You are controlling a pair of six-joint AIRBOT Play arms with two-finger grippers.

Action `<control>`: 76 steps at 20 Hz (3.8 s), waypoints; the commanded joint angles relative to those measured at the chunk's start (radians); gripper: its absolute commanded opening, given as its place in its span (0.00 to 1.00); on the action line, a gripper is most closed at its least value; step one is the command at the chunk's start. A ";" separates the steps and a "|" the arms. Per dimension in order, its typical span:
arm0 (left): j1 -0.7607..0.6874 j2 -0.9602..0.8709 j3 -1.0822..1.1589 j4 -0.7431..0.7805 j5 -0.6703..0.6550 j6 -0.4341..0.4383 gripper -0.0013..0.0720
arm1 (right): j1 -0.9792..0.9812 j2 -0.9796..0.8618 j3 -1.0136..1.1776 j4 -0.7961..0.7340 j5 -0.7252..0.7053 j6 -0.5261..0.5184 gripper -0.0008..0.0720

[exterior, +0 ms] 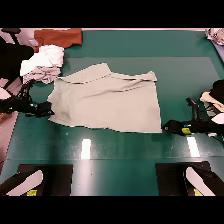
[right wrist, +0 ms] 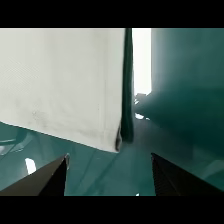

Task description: Fold the shirts.

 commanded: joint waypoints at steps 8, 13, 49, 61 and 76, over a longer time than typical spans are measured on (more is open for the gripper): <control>0.001 0.000 0.030 -0.013 -0.008 -0.022 0.06 | 0.309 -0.314 0.082 0.230 -0.206 -0.107 0.04; 0.001 0.023 0.048 -0.034 -0.021 -0.079 0.06 | 0.291 -0.180 0.336 0.050 -0.082 0.034 0.03; -0.162 -0.474 0.489 -0.210 0.422 -0.266 0.06 | 0.261 -0.776 1.155 -0.234 -0.118 0.220 0.03; -0.057 -0.480 0.674 -0.186 0.153 -0.228 0.06 | 0.156 -0.864 1.359 -0.242 0.190 0.244 0.03; -0.060 -0.471 0.673 -0.066 -0.228 -0.227 0.06 | 0.285 -0.862 1.135 -0.364 0.261 0.253 0.03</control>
